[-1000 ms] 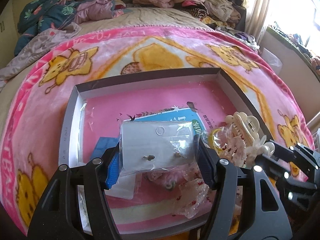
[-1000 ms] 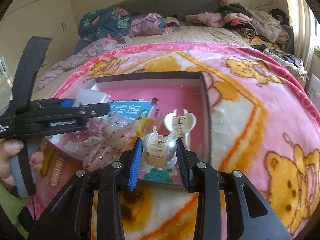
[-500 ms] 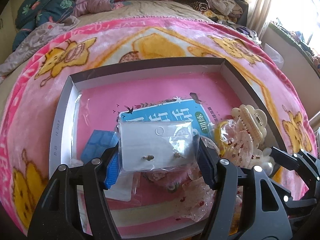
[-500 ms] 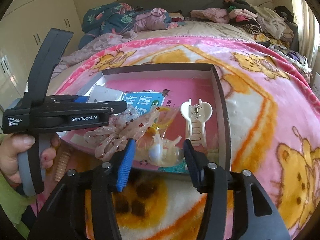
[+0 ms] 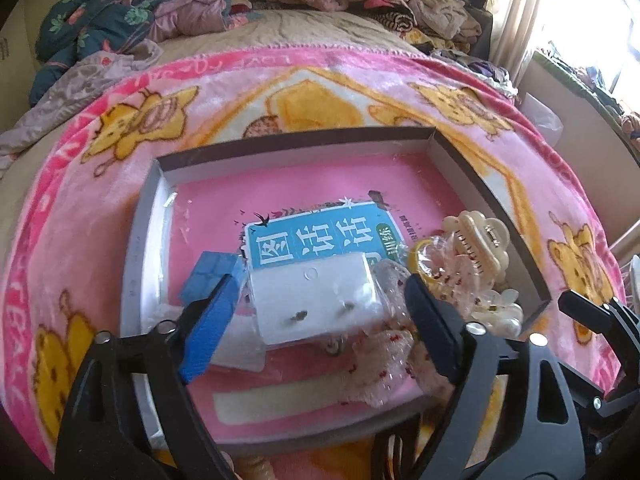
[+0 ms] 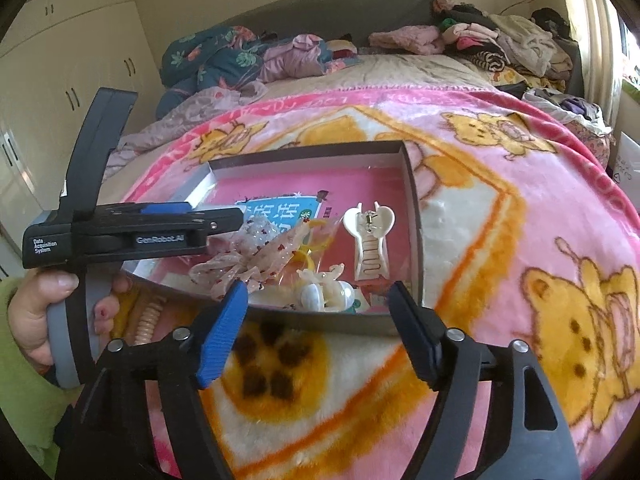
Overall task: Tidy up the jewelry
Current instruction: 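Withdraw both open tools from the box toward the last two items, then grasp the maroon comb clip with the right tool while the left grasps the peach coiled hair tie, then lower the comb clip into the box and open the right tool while the left releases the hair tie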
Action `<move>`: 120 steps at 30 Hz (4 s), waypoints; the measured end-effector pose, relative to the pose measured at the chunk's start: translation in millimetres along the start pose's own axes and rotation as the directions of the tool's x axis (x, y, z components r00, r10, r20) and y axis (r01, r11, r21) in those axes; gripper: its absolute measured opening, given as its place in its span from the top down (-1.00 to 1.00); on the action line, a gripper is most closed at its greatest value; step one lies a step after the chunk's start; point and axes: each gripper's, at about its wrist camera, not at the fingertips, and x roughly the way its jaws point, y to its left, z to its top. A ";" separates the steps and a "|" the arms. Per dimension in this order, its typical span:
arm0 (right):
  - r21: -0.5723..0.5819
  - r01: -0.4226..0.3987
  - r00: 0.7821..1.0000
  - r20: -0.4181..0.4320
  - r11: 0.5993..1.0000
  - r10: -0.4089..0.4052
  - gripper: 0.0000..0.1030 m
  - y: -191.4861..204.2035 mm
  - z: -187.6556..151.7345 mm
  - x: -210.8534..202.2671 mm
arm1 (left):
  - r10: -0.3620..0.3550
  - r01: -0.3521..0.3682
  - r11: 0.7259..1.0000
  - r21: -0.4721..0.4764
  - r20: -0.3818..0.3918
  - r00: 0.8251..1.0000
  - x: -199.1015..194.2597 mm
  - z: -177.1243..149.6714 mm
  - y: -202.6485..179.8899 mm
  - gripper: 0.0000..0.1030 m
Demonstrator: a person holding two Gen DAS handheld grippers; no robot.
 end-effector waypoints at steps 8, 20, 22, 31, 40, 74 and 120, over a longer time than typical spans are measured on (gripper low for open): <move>-0.002 -0.011 0.999 0.038 1.000 0.011 -0.56 9.3 -6.0 -29.7 | 0.016 -0.016 1.000 -0.016 0.057 0.998 -40.1 -12.3 6.0 -0.76; -0.042 -0.043 0.998 0.039 0.998 0.045 -0.58 39.7 -22.0 -46.7 | 0.047 -0.042 0.998 -0.053 0.099 0.994 -82.5 -45.6 24.2 -0.77; -0.052 -0.051 0.998 0.032 0.997 0.053 -0.58 46.2 -24.6 -46.0 | 0.053 -0.046 0.997 -0.063 0.100 0.994 -87.0 -52.0 29.0 -0.77; -0.094 -0.083 0.997 -0.008 0.992 0.083 -0.58 73.3 -36.8 -38.5 | 0.085 -0.077 0.992 -0.102 0.084 0.993 -95.6 -76.7 51.6 -0.77; -0.114 -0.102 0.992 -0.081 0.988 0.093 -0.58 94.0 -54.0 -16.8 | 0.094 -0.087 0.986 -0.140 0.045 0.995 -92.9 -104.2 72.7 -0.77; -0.052 -0.099 0.990 -0.109 0.994 0.093 0.74 61.2 -70.0 -13.5 | -0.043 0.036 0.996 -0.086 -0.087 0.995 -37.3 -120.2 27.7 0.79; -0.095 -0.092 0.996 0.012 0.991 0.093 0.74 32.2 45.5 0.5 | -0.070 0.072 0.995 -0.063 0.027 0.997 -44.7 -23.1 20.4 0.79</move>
